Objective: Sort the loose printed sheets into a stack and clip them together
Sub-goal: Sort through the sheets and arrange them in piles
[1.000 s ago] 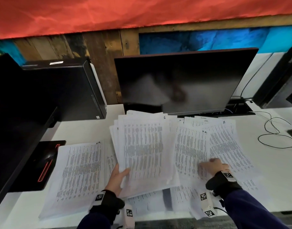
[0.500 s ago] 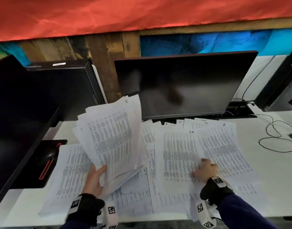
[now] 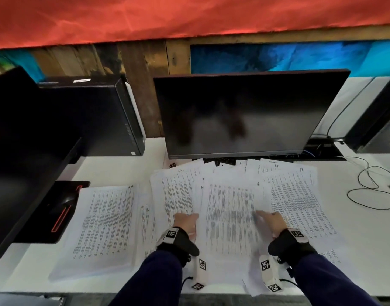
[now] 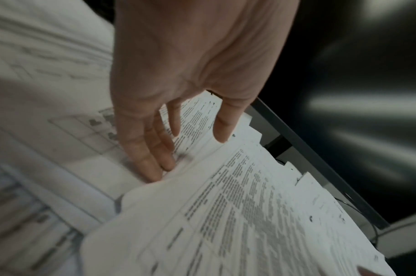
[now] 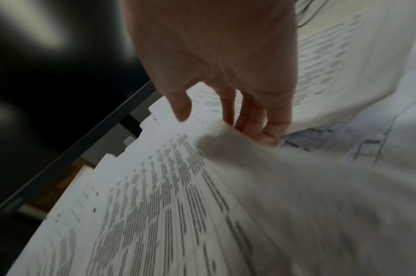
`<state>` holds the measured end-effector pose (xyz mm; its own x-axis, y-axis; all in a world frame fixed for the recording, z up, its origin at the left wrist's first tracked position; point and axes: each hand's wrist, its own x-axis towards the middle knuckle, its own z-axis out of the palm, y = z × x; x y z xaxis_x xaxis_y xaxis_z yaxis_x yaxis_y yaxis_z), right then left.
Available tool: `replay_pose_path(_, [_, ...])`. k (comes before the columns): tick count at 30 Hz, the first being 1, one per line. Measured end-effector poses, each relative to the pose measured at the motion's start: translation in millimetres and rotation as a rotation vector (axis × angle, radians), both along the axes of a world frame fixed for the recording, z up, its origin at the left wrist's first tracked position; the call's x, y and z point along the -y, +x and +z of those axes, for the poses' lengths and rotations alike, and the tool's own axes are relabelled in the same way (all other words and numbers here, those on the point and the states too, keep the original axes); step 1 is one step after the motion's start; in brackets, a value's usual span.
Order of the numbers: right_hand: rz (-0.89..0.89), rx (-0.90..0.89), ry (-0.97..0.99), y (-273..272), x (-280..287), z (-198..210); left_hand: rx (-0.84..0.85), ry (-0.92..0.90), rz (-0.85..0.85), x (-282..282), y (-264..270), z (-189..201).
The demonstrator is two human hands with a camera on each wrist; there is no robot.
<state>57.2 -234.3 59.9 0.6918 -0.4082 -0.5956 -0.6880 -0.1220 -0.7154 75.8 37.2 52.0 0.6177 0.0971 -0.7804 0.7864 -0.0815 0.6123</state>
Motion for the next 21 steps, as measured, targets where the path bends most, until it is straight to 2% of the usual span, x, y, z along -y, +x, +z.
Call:
replay_pose_path(2, [0.082, -0.043, 0.016, -1, -2, -2, 0.000, 0.047, -0.065, 5, 2, 3])
replay_pose_path(4, [0.180, -0.097, 0.041, -2, 0, -6, 0.034, 0.131, -0.204, 13, 3, 7])
replay_pose_path(6, [0.226, -0.099, 0.079, -1, 4, -7, 0.108, 0.185, -0.290, 20, 3, 8])
replay_pose_path(7, [0.232, -0.087, 0.074, 3, 11, -15, 0.145, 0.205, -0.271, 18, 1, 9])
replay_pose_path(9, [0.253, -0.066, 0.087, 11, 23, -31, 0.194, 0.389, -0.179, 2, -1, 16])
replay_pose_path(11, [0.213, -0.045, 0.145, 23, 29, -48, 0.162, 0.536, -0.083, -23, -2, 16])
replay_pose_path(12, [0.224, -0.061, 0.153, 23, 16, -27, 0.124, 0.564, -0.042, -36, -1, 14])
replay_pose_path(15, [0.213, -0.019, 0.117, 25, -23, 13, 0.030, 0.498, 0.013, -60, 6, 6])
replay_pose_path(17, [0.180, -0.007, 0.087, 25, -50, 25, 0.008, 0.421, 0.057, -66, 14, -1])
replay_pose_path(19, [0.198, 0.019, 0.078, 29, -75, 17, 0.018, 0.364, 0.091, -75, 22, -18])
replay_pose_path(21, [0.240, 0.022, 0.076, 38, -84, -15, 0.023, 0.286, 0.111, -80, 24, -30])
